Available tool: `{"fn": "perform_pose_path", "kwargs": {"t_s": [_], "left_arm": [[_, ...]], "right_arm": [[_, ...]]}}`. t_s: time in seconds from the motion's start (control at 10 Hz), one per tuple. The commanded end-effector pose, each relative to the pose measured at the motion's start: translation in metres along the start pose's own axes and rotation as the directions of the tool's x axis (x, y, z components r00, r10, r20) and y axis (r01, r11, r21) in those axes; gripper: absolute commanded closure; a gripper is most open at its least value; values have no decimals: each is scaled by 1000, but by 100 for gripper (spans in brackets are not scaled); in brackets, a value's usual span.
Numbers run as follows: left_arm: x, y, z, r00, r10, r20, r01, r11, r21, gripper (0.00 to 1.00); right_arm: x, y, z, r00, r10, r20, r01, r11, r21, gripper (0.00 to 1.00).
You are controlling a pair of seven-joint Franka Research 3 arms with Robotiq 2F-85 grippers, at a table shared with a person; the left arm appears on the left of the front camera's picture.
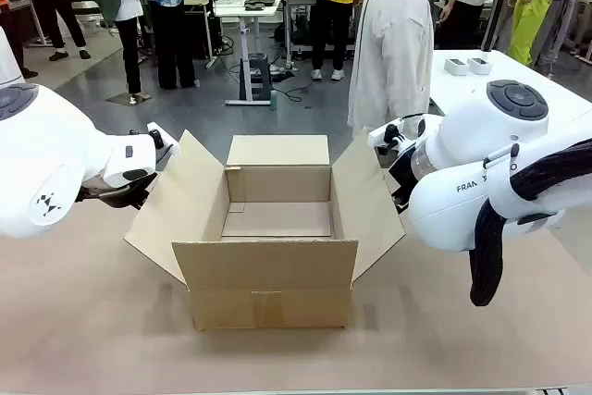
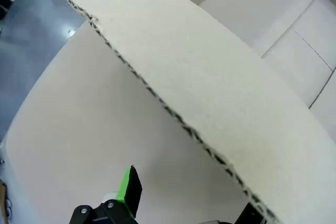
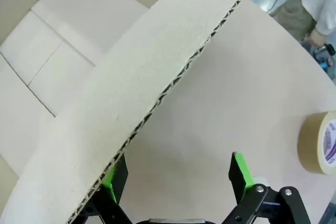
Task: Wrap the clocks to prevent damage.
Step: Open the side flaps of the Package Box.
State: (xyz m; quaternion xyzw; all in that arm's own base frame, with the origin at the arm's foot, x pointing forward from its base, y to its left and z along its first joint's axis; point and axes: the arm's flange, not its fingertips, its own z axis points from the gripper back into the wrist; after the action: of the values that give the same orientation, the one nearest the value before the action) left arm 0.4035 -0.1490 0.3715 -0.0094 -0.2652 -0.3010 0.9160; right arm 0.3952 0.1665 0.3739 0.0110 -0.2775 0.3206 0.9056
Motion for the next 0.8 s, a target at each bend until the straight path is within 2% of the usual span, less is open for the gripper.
{"fn": "perform_pose_path", "kwargs": {"t_s": [0.0,0.7], "left_arm": [[0,0,0,1000,0,0,0,1000,0,0],[0,0,0,1000,0,0,0,1000,0,0]], "right_arm": [[0,0,0,1000,0,0,0,1000,0,0],[0,0,0,1000,0,0,0,1000,0,0]]}}
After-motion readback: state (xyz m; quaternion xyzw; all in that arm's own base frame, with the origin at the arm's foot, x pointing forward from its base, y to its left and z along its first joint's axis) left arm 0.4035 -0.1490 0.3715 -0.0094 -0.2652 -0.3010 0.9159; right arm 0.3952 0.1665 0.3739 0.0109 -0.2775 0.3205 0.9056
